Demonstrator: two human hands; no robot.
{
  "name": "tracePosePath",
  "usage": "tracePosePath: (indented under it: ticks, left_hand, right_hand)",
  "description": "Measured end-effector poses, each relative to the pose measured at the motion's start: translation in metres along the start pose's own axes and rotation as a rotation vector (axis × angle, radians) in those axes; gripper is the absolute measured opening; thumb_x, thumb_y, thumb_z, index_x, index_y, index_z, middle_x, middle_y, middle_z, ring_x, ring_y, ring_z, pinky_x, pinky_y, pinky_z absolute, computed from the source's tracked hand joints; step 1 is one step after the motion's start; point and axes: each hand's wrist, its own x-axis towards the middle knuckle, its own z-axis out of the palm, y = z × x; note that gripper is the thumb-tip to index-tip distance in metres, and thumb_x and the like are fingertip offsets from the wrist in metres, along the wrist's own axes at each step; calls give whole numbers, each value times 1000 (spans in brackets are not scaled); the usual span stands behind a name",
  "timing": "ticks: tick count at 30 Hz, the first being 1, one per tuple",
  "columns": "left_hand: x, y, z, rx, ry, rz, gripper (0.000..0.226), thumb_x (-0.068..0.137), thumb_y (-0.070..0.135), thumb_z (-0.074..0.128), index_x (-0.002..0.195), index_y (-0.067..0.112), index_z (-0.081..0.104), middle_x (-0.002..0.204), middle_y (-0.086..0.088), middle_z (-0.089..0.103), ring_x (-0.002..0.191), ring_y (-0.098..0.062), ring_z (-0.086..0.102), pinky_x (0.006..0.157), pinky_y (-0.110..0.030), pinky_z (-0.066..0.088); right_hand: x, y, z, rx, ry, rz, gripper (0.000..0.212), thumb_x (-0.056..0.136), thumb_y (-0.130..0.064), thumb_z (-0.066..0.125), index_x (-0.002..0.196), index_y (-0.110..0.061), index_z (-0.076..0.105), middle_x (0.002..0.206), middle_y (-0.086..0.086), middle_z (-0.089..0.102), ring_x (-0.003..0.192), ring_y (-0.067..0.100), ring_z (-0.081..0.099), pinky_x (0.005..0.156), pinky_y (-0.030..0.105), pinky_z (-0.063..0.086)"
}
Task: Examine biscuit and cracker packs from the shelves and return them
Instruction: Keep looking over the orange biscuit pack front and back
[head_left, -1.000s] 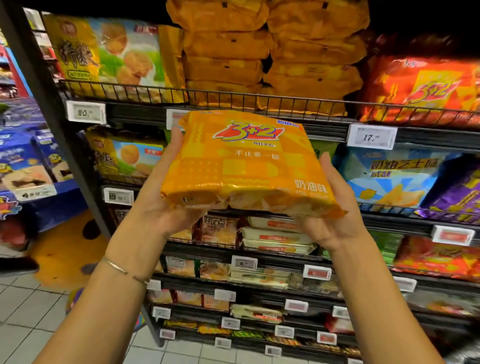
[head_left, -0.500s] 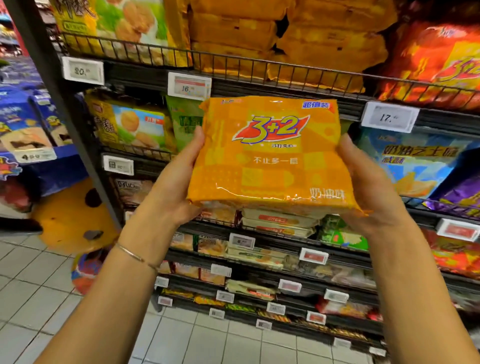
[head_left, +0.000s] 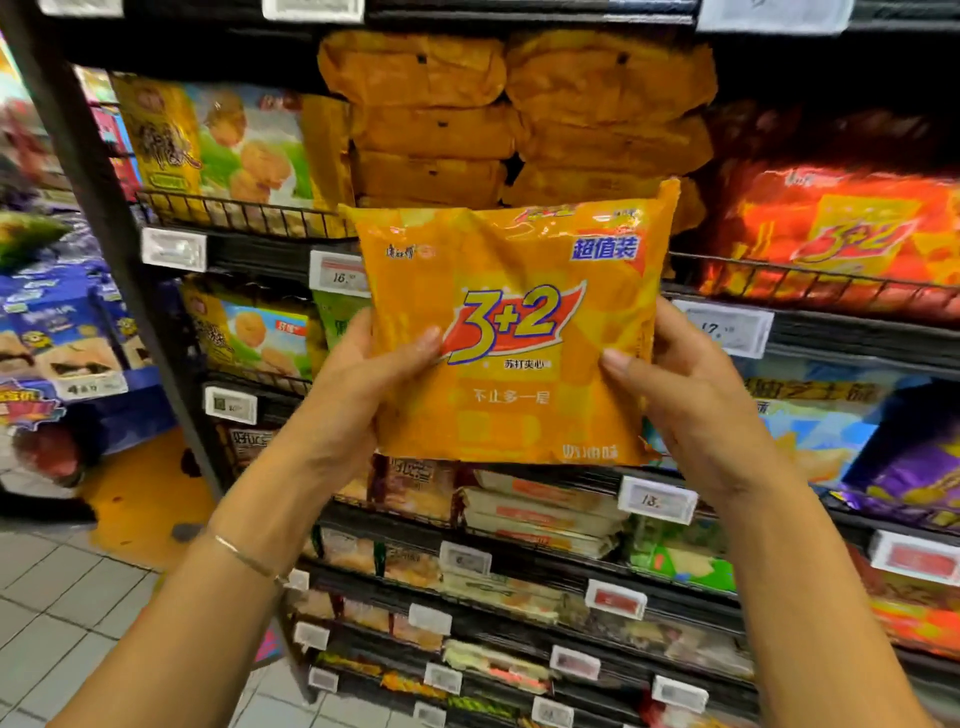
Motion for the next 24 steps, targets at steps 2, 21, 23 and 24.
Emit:
tracePosePath:
  ticks: [2, 21, 23, 24]
  left_hand:
    - [9, 7, 11, 38, 25, 136, 59, 84, 23, 77, 139, 22, 55, 126, -3, 75, 114, -27, 73, 83, -37, 62]
    - [145, 50, 46, 287, 28, 619, 44, 83, 11, 85, 123, 13, 65, 116, -1, 77, 110, -18, 72, 93, -29, 56]
    - [154, 42, 40, 392, 34, 583, 47, 83, 15, 82, 127, 12, 65, 117, 3, 75, 110, -12, 71, 91, -26, 56]
    - [157, 41, 38, 463, 29, 585, 48, 85, 19, 81, 129, 13, 64, 118, 6, 74, 110, -10, 70, 93, -27, 56]
  right_hand:
    - [8, -5, -6, -20, -1, -56, 50, 87, -11, 67, 137, -12, 59, 131, 9, 71, 121, 23, 66, 97, 38, 54]
    - [103, -55, -23, -336, 329, -298, 63, 75, 18, 65, 133, -5, 57, 122, 12, 70, 117, 22, 67, 96, 38, 56]
    - [107, -47, -22, -351, 366, -229, 63, 73, 22, 62, 132, -2, 59, 122, 13, 72, 116, 24, 69, 98, 46, 58]
    - [109, -45, -23, -363, 387, -199, 63, 71, 18, 63, 130, -4, 60, 121, 12, 72, 115, 25, 70, 98, 49, 58]
